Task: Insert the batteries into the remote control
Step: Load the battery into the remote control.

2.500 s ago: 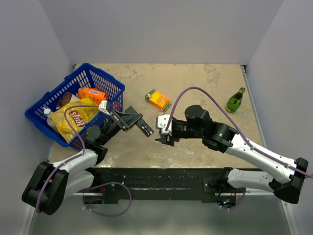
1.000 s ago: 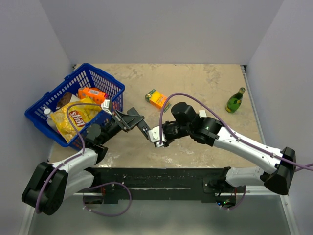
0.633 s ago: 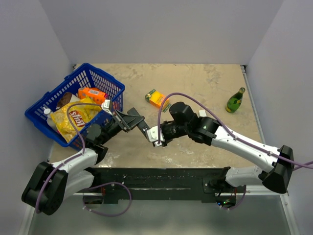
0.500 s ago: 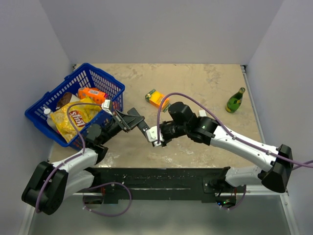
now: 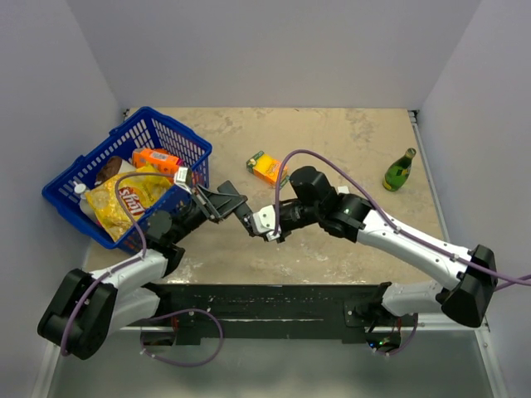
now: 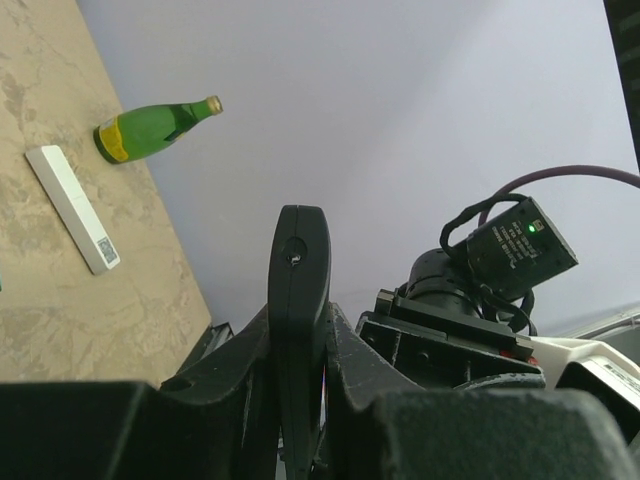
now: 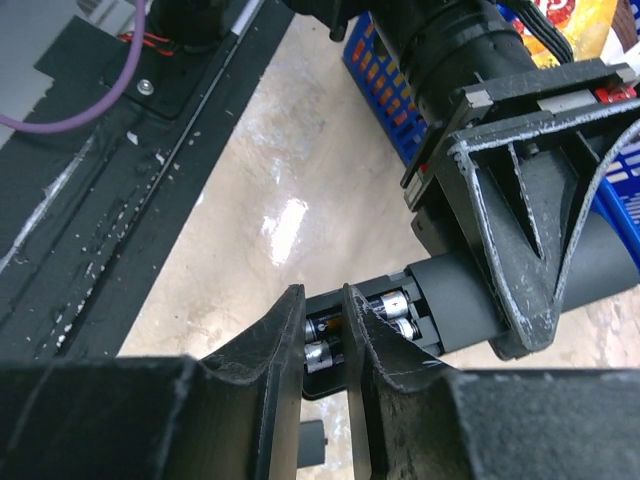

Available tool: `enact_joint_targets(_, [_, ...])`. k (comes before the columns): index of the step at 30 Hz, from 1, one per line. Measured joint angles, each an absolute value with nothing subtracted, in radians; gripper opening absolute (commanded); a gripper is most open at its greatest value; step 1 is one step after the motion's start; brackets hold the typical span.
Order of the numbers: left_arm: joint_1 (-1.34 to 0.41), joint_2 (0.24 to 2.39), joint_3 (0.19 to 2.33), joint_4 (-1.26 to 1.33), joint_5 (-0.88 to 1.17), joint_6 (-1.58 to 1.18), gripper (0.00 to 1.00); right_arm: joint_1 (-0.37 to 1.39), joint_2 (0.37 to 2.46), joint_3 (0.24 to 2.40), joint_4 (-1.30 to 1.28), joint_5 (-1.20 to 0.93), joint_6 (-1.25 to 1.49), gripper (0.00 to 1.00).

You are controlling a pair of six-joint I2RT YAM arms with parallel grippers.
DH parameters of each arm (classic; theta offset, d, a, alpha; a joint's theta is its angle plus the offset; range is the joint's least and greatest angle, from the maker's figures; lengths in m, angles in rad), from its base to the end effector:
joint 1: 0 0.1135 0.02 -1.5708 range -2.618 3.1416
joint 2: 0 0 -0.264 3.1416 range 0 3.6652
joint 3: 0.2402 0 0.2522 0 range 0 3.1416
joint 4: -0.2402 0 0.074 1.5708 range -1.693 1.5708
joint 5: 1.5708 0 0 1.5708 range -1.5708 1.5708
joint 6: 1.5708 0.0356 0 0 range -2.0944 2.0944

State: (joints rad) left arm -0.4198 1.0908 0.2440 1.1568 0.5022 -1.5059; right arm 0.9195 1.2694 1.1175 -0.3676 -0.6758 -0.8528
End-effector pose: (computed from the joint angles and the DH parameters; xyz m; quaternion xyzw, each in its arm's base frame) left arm 0.1807 -0.0994 0.2360 -0.1232 0.5926 -0.7259 0.3267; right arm 0.1528 0.2371 0.3373 -0.7374 0.3872 0.3024 0.4636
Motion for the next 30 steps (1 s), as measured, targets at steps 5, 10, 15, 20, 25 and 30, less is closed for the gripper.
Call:
enact_joint_targets(5, [-0.432, 1.116, 0.245, 1.181, 0.504, -1.527, 0.0, 0.906, 1.287, 1.118, -0.35, -0.723, -0.849, 0.24])
enact_joint_targets(10, [-0.457, 1.118, 0.246, 1.187, 0.524, -1.533, 0.0, 0.879, 1.309, 1.118, -0.281, -0.765, -0.833, 0.25])
enact_joint_targets(15, [-0.458, 1.109, 0.268, 1.169, 0.524, -1.526, 0.0, 0.857, 1.31, 1.116, -0.252, -0.808, -0.797, 0.3])
enact_joint_targets(20, [-0.459, 1.082, 0.294, 1.084, 0.518, -1.471, 0.0, 0.85, 1.301, 1.116, -0.253, -0.826, -0.725, 0.5])
enact_joint_targets(25, [-0.473, 1.045, 0.346, 0.956, 0.514, -1.338, 0.0, 0.834, 1.229, 1.106, -0.22, -0.769, -0.599, 0.65])
enact_joint_targets(30, [-0.479, 1.028, 0.389, 0.843, 0.511, -1.21, 0.0, 0.823, 1.099, 1.088, -0.142, -0.683, -0.397, 0.71])
